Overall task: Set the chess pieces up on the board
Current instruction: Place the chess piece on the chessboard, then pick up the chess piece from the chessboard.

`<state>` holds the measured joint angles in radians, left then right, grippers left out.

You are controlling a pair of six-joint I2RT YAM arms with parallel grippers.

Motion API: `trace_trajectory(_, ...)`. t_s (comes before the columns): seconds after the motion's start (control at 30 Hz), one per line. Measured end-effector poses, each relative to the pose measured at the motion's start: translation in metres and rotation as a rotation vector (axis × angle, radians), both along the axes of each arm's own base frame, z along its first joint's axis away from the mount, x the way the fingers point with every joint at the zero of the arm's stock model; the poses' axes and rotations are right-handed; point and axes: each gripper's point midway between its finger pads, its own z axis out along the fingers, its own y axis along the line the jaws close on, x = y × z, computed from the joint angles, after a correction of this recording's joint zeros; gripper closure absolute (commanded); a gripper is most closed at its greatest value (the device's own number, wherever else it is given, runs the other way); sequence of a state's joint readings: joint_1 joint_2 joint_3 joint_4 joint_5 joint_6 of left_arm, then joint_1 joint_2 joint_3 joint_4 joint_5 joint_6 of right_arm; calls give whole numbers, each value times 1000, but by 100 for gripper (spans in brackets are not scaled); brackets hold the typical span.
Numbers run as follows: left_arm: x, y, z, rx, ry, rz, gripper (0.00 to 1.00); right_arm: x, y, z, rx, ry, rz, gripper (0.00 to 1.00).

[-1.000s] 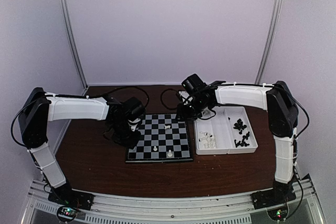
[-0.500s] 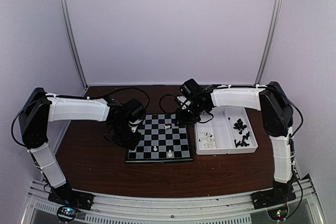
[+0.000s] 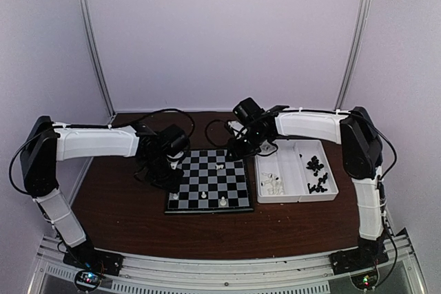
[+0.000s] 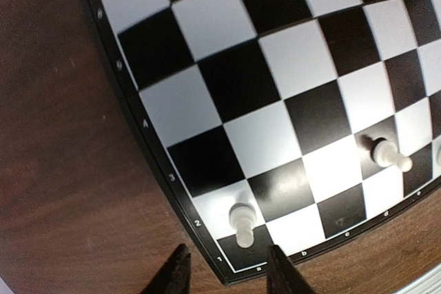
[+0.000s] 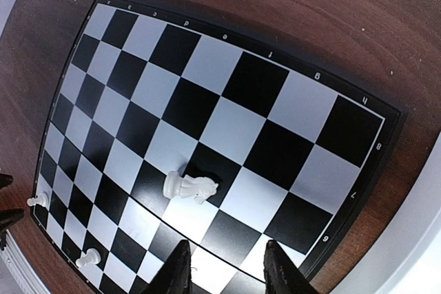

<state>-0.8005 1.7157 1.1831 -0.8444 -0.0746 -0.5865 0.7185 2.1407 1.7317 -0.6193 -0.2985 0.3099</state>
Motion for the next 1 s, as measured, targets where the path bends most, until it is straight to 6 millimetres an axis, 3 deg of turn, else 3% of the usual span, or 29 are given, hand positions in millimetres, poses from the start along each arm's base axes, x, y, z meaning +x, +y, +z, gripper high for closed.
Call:
trace_trajectory(0.23,33,-30,44,-76,-136,-101,46,5,-6,-1,-5,-16,-3,64)
trace_trajectory(0.37,57,-54,59,-120,-194,-186,42,0,-30,-3,-5,-1,-49,64)
trace_trajectory(0.57,79,-89,46,-157,-192,-325,39,0,-68,35,59,-72,-151,64)
trace_trajectory(0.73,87,-117,29,-200,-162,-452,32,-2,-77,72,123,-156,-183,64)
trace_trajectory(0.83,89,-131,24,-226,-151,-526,33,-2,-78,78,139,-171,-191,64)
trace_trajectory(1.0,101,-150,23,-255,-170,-613,35,-5,-82,71,144,-166,-206,64)
